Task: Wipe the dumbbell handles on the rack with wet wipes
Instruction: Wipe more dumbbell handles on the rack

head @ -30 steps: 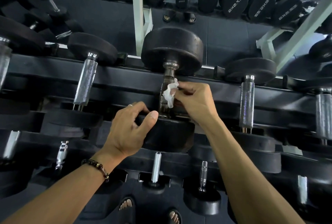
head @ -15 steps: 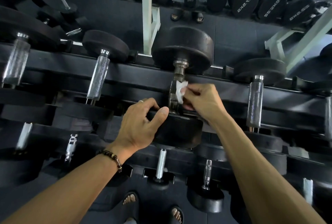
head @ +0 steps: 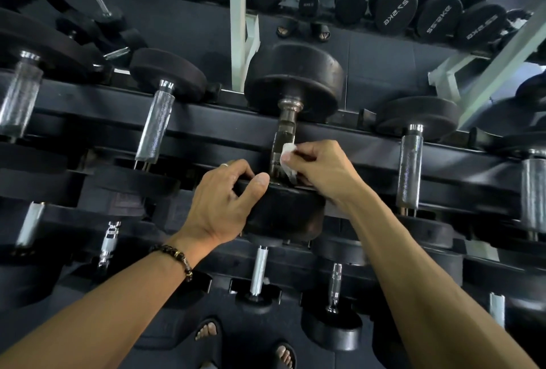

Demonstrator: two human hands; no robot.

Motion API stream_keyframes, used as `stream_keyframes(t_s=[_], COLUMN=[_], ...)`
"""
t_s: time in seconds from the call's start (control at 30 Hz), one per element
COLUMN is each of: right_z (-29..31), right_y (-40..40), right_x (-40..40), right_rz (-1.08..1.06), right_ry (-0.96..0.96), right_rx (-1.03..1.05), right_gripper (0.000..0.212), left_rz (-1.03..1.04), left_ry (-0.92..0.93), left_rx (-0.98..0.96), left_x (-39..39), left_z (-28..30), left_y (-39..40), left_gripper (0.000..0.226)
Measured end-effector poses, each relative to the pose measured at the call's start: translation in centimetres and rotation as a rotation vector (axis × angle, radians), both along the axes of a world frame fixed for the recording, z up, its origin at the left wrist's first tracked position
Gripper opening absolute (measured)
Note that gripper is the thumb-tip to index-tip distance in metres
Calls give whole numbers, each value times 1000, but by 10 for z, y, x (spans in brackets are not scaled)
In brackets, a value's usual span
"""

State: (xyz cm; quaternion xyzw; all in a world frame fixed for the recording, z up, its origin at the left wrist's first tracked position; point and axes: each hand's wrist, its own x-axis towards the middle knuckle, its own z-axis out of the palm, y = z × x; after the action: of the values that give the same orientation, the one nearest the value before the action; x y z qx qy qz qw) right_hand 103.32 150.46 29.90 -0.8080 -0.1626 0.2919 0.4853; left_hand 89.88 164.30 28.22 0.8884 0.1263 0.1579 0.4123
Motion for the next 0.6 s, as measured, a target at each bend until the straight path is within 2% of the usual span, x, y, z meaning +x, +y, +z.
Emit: stream_keyframes(t_s=[0.1, 0.17, 0.2, 0.27, 0.37, 0.43, 0.53, 0.6], right_z=[2, 0, -3, -10, -13, -6, 4, 3], right_y=[21, 38, 39, 23, -5, 4, 31, 33], right_x=[10, 22, 24, 18, 8, 20, 45, 37], right_rz=[-251, -430, -437, -300, -63, -142, -354, -300], right_ry=[-7, 64, 126, 246, 376, 394, 525, 560], right_rx=[177, 217, 217, 157, 76, 190, 443, 400], right_gripper=[42, 43, 45, 48, 31, 22, 26, 26], left_rz=[2, 8, 8, 3, 5, 10, 8, 4], left_ry=[1, 2, 3, 6, 6, 7, 13, 13], left_rx=[0, 4, 5, -1, -9, -15, -30, -27], left_x=[0, 1, 2, 2, 1, 0, 0, 0], left_z=[-3, -4, -3, -3, -2, -2, -1, 0], left_y=[1, 1, 1, 1, 0, 0, 0, 0], left_gripper=[39, 40, 40, 41, 40, 40, 38, 38])
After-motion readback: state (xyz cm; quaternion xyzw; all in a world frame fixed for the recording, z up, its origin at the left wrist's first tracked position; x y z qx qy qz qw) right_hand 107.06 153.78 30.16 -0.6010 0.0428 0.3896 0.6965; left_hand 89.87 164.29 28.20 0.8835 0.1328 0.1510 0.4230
